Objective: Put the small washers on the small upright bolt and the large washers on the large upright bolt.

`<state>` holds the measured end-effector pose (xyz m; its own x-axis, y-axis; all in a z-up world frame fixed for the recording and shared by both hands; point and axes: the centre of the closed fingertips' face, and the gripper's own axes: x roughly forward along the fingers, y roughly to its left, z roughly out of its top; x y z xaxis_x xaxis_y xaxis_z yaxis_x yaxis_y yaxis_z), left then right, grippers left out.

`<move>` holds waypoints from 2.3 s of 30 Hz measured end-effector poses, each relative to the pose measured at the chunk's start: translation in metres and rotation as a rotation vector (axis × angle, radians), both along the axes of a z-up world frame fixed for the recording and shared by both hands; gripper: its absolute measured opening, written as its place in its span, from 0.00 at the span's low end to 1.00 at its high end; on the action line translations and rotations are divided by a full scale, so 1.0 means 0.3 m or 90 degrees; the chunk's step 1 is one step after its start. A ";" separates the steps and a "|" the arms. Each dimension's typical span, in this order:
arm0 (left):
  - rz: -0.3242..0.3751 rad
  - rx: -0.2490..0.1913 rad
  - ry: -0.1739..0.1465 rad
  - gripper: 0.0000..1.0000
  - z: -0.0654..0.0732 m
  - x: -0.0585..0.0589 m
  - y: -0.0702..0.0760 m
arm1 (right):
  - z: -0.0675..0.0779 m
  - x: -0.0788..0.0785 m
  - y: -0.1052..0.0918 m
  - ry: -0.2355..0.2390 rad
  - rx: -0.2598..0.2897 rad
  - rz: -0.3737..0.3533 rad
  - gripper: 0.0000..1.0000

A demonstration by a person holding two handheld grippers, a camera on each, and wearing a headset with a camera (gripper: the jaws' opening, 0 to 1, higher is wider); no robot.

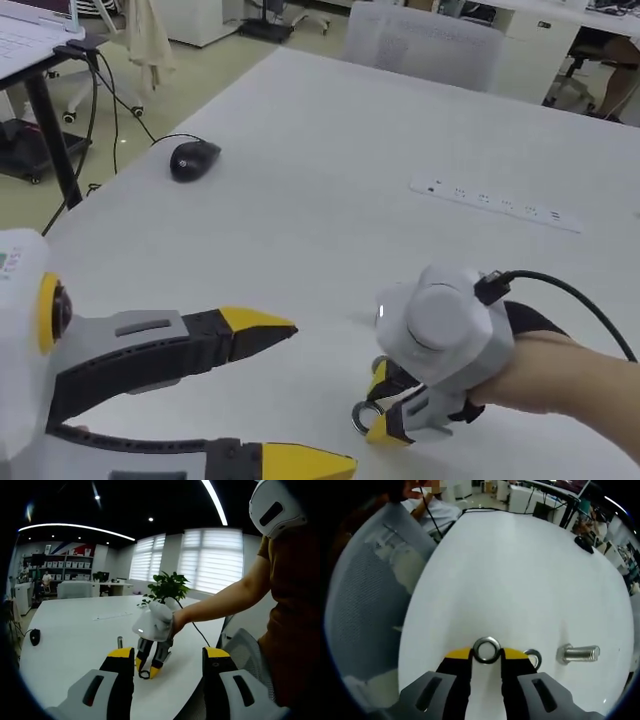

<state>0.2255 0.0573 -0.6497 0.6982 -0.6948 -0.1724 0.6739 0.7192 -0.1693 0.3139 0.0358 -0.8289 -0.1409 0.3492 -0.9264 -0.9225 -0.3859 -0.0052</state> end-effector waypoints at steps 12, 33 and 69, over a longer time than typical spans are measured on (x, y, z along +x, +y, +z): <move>0.000 -0.001 -0.002 0.54 0.001 0.011 0.002 | 0.062 0.020 0.000 -0.016 0.015 0.009 0.21; -0.006 0.000 0.002 0.54 -0.006 0.029 0.001 | 0.272 0.310 0.050 -0.123 0.066 -0.026 0.22; 0.014 -0.008 0.016 0.54 -0.027 0.067 0.042 | 0.061 0.400 0.082 -0.096 -0.006 -0.012 0.23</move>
